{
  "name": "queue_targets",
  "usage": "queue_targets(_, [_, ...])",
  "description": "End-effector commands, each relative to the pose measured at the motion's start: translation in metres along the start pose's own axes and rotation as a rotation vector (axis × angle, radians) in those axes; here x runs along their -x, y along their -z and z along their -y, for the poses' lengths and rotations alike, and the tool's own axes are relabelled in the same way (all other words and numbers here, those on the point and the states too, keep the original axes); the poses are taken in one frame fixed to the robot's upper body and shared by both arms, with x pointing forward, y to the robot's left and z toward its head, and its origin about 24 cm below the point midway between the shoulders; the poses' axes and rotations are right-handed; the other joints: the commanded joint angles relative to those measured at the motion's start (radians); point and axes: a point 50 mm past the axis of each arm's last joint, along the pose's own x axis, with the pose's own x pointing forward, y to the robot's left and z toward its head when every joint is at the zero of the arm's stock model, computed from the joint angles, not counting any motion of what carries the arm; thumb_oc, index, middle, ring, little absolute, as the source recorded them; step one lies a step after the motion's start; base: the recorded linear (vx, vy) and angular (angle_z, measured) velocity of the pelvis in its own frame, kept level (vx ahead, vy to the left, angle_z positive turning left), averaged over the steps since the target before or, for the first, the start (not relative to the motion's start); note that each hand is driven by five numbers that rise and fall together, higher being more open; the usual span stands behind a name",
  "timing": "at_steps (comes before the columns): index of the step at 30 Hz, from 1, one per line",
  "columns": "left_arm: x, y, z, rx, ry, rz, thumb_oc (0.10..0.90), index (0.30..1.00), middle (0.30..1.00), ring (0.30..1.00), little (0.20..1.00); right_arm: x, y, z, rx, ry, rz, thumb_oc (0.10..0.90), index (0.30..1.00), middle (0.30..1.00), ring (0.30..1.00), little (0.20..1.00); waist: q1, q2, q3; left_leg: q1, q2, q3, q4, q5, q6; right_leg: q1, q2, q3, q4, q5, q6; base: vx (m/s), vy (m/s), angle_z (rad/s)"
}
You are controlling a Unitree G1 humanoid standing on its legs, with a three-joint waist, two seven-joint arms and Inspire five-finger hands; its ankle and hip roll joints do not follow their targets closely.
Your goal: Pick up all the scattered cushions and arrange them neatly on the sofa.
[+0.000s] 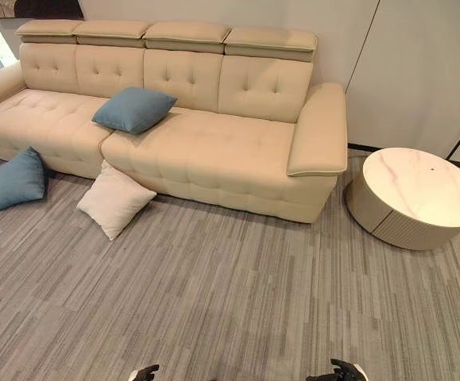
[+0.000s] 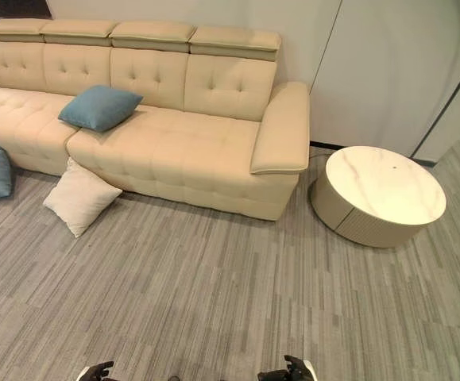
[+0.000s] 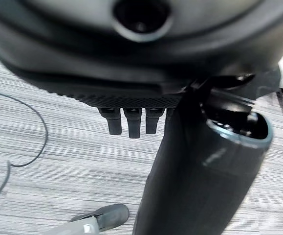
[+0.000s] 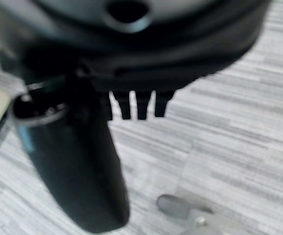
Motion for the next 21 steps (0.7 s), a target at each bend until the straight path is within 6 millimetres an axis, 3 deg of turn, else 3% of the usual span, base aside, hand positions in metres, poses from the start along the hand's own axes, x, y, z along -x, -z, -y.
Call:
queue_targets(1, [-0.004, -0.014, -0.009, -0.012, -0.047, 0.032, 0.800, 0.900, 0.900, 0.900, 0.900, -0.003, -0.016, 0.016, 0.042, 0.066, 0.063, 0.800, 0.900, 0.900, 0.900, 0.900, 0.029, -0.037, -0.006, -0.002, 0.000, 0.011, 0.001, -0.101, -0.020, -0.023, -0.079, -0.027, 0.005, 0.005, 0.105, 0.00, -0.013, 0.04])
queue_targets(13, [-0.004, -0.020, -0.001, -0.001, -0.016, 0.046, 0.800, 0.900, 0.900, 0.900, 0.900, -0.001, -0.007, 0.001, 0.082, 0.022, 0.034, 0.800, 0.900, 0.900, 0.900, 0.900, 0.028, -0.038, -0.002, 0.001, 0.006, 0.001, 0.001, -0.097, -0.021, -0.012, -0.074, -0.036, 0.005, -0.005, 0.096, 0.00, -0.025, 0.04])
queue_targets(21, [-0.004, -0.027, 0.002, -0.013, 0.015, 0.069, 0.800, 0.900, 0.900, 0.900, 0.900, -0.002, -0.018, 0.002, 0.075, 0.010, 0.078, 0.800, 0.900, 0.900, 0.900, 0.900, 0.019, -0.042, 0.001, 0.007, 0.019, -0.006, 0.001, -0.092, -0.025, -0.010, -0.062, -0.030, 0.017, -0.017, 0.076, 0.00, -0.040, 0.03])
